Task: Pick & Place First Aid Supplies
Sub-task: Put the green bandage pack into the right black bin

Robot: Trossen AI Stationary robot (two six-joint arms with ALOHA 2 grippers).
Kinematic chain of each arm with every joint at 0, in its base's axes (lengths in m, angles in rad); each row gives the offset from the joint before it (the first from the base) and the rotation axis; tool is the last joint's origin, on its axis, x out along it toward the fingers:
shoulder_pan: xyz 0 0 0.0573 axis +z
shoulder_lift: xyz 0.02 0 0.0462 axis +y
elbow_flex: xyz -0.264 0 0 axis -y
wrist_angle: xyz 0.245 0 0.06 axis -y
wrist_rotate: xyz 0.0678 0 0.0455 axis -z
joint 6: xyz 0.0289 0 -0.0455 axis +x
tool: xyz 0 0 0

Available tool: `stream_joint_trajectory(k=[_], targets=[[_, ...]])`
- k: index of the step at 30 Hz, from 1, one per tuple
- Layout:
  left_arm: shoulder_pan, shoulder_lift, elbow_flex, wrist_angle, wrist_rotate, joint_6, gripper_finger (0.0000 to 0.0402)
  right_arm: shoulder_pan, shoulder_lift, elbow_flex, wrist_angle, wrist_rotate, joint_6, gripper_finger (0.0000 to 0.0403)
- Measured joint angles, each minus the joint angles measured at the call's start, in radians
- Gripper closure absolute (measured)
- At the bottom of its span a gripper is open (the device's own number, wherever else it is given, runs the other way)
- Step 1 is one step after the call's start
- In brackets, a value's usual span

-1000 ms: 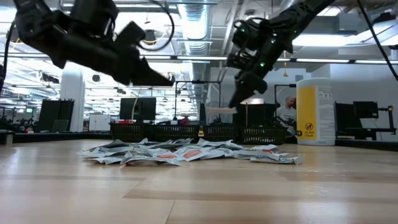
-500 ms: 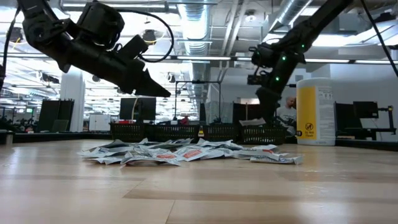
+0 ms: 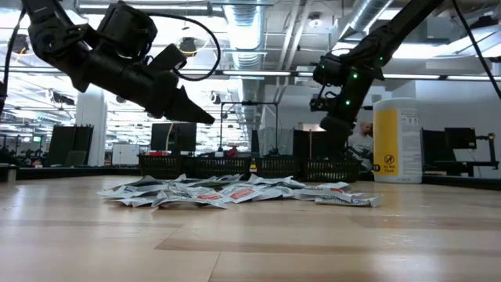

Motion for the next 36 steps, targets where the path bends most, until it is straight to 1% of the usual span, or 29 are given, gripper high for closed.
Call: stream_joint_trajectory(k=[4,7,11,15,18,19,21,24,28,29,30,34,36], targets=[[0.0,0.001,0.0,-0.007,0.001,-0.019,0.0298,0.03,-0.007,0.0,0.059,0.0,0.049,0.0318],[0.0,0.0,0.0,-0.007,0.002,-0.023,0.0298,0.08,-0.031,0.0,0.095,-0.012,0.055,0.0322],[0.0,0.001,0.0,-0.015,0.002,-0.043,0.0298,0.173,-0.044,-0.014,0.177,-0.107,0.057,0.0327],[-0.001,0.001,-0.022,-0.026,-0.012,-0.095,0.0298,0.266,-0.035,-0.088,0.372,-0.216,0.079,0.0327],[0.011,0.001,-0.03,-0.022,-0.114,-0.111,0.0298,0.337,-0.032,-0.173,0.542,-0.257,0.109,0.0327],[0.017,0.001,-0.034,-0.021,-0.133,-0.117,0.0298,0.363,-0.032,-0.2,0.608,-0.262,0.11,0.0327],[0.026,0.001,-0.041,-0.023,-0.126,-0.119,0.0298,0.408,-0.032,-0.249,0.729,-0.263,0.096,0.0327],[0.036,0.001,-0.055,-0.023,-0.093,-0.12,0.0298,0.459,-0.032,-0.295,0.834,-0.264,0.034,0.0327],[0.04,0.024,-0.057,-0.012,-0.071,-0.119,0.0298,0.486,-0.032,-0.307,0.856,-0.267,-0.034,0.0327],[0.039,0.033,-0.057,-0.007,-0.064,-0.12,0.0298,0.487,-0.032,-0.307,0.857,-0.282,-0.047,0.0327],[0.04,0.043,-0.057,-0.002,-0.055,-0.122,0.0298,0.487,-0.032,-0.307,0.86,-0.312,-0.059,0.0327],[0.039,0.1,-0.057,0.046,-0.024,-0.143,0.0298,0.474,-0.032,-0.307,0.863,-0.485,-0.075,0.0327],[0.04,0.133,-0.057,0.092,-0.01,-0.143,0.0298,0.477,-0.032,-0.306,0.864,-0.526,-0.075,0.0327]])
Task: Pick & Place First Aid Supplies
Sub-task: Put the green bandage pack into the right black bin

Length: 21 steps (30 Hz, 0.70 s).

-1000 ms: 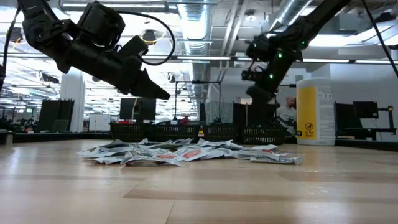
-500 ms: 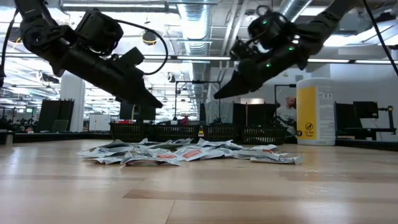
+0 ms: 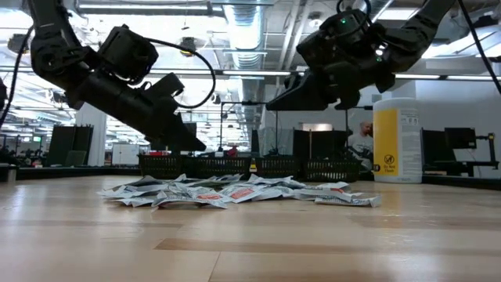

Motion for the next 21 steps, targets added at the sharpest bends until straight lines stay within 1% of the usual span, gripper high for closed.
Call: stream_joint_trajectory(k=[6,11,13,18,21], targets=[[0.0,0.102,0.005,0.176,0.126,0.0,0.0298,0.058,0.0,0.0,0.034,-0.013,-0.002,0.0327],[-0.002,0.142,0.037,0.192,0.288,0.0,0.0298,0.096,0.0,0.007,0.074,0.013,-0.002,0.0327],[-0.01,0.149,0.042,0.191,0.325,0.002,0.0297,0.096,0.0,0.018,0.074,0.013,0.001,0.0327],[-0.036,0.149,0.043,0.183,0.323,0.042,0.028,0.094,0.0,0.03,0.066,0.016,0.027,0.0327],[-0.034,0.149,0.043,0.183,0.27,0.043,0.0262,0.084,0.0,0.03,0.05,0.016,0.046,0.0327]])
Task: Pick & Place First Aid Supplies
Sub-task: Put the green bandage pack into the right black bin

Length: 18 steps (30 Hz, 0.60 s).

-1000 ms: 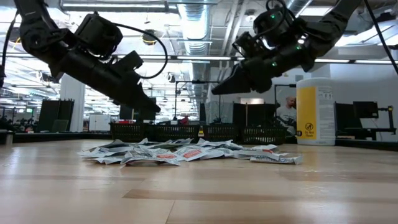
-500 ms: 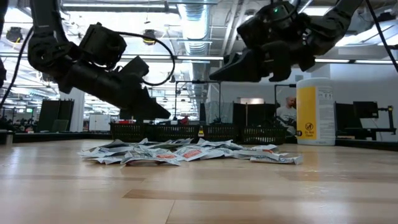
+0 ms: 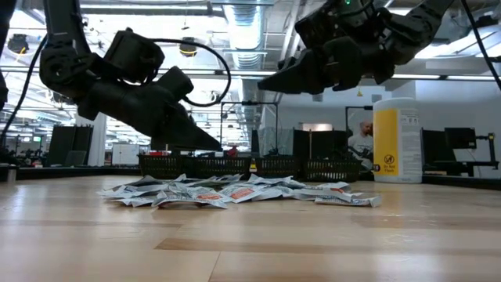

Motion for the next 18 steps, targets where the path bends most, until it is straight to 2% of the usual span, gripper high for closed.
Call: stream_joint_trajectory(k=[3,7,13,18], targets=[[0.025,0.0,0.0,0.0,-0.041,0.008,0.0247,-0.017,0.004,0.0,-0.033,0.025,0.006,0.0327],[0.069,0.0,0.0,0.0,-0.043,-0.028,0.0238,-0.06,0.054,0.001,-0.017,0.06,0.049,0.0327],[0.087,0.0,-0.001,-0.009,-0.042,-0.062,0.0242,-0.124,0.204,0.074,0.029,-0.089,0.067,0.0327],[0.087,0.0,-0.001,-0.017,-0.042,-0.062,0.0248,-0.166,0.325,0.17,0.032,-0.279,0.101,0.0327]])
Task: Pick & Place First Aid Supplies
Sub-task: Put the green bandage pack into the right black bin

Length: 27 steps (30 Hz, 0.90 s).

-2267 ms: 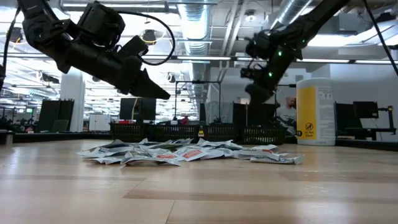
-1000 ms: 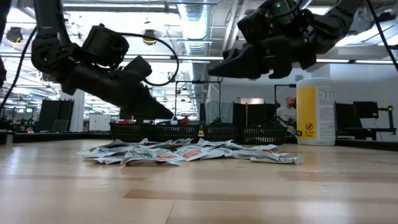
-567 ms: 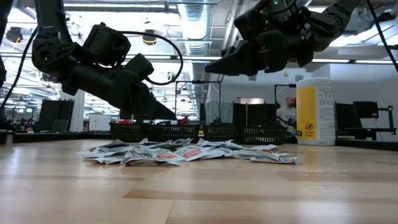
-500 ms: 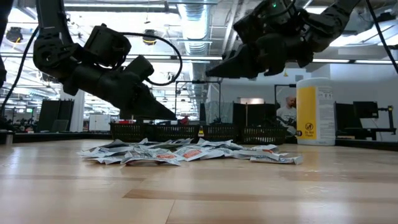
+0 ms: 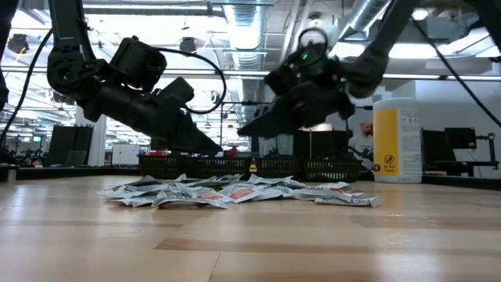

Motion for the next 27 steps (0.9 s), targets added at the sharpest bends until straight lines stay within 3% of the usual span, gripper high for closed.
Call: stream_joint_trajectory(k=[3,5,15,27], targets=[[0.0,0.0,0.0,-0.016,0.0,0.0,0.025,-0.022,0.062,0.055,-0.005,-0.093,0.023,0.0327],[0.0,0.0,0.0,-0.035,0.0,0.0,0.0252,-0.032,0.1,0.088,-0.005,-0.097,0.027,0.0327],[0.0,-0.001,0.0,-0.097,0.0,0.0,0.0253,-0.009,0.184,0.173,-0.13,0.231,0.0,0.0327],[0.0,-0.002,-0.001,-0.097,0.0,0.001,0.0253,0.023,0.183,0.182,-0.183,0.347,-0.042,0.0327]])
